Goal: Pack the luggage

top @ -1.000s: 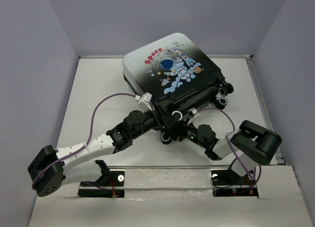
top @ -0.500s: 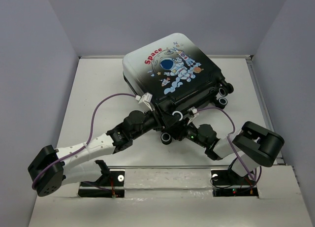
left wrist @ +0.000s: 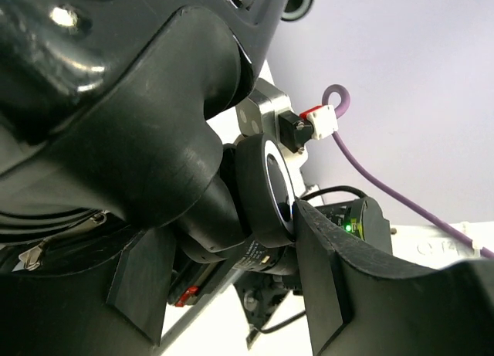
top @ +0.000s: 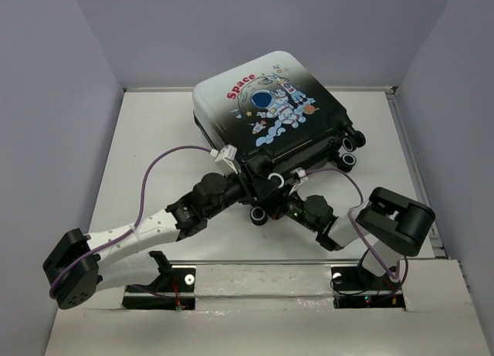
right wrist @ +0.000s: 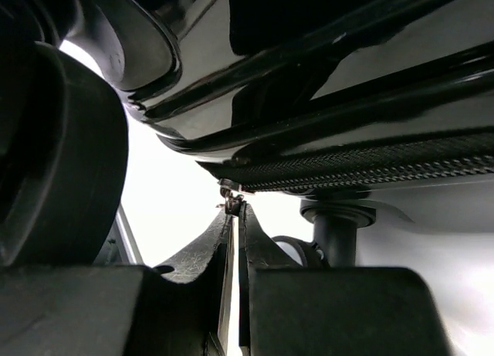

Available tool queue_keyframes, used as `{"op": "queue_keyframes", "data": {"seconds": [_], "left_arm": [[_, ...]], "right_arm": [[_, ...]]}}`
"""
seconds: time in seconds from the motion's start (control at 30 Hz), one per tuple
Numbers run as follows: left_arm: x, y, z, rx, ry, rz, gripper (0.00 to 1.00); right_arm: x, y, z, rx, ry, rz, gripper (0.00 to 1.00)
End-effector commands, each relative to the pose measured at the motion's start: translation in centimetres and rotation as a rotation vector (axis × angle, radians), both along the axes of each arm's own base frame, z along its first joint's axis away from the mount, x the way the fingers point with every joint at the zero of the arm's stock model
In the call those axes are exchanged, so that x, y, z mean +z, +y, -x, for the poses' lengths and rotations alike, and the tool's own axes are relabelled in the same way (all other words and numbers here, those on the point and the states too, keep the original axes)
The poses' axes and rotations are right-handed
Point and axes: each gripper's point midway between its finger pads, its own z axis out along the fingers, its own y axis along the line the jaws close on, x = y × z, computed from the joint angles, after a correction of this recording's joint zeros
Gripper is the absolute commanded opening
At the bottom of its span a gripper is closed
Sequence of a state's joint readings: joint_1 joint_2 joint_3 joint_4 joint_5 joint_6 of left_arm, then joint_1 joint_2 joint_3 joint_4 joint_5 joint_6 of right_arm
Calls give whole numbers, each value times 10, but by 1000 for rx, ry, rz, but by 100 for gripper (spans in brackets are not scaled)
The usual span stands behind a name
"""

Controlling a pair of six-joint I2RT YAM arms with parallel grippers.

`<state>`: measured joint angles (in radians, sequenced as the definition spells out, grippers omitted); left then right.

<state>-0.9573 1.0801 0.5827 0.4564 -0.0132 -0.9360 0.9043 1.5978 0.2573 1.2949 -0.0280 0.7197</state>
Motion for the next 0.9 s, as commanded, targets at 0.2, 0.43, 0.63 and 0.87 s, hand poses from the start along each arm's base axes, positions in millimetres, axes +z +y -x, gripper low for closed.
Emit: {"op": "queue_keyframes", "data": {"seconds": [0.2, 0.43, 0.63, 0.87], "left_arm": [[147, -13, 32, -172, -316, 321, 6], [154, -18, 39, -218, -297, 379, 6], [155, 0, 37, -153, -320, 378, 6], [111, 28, 26, -26, -251, 285, 29]], "right_arm": [[90, 90, 50, 308, -194, -302, 7], [117, 108, 62, 385, -241, -415, 7], [96, 81, 48, 236, -202, -350, 36], [56, 30, 39, 79, -106, 9, 86]]}}
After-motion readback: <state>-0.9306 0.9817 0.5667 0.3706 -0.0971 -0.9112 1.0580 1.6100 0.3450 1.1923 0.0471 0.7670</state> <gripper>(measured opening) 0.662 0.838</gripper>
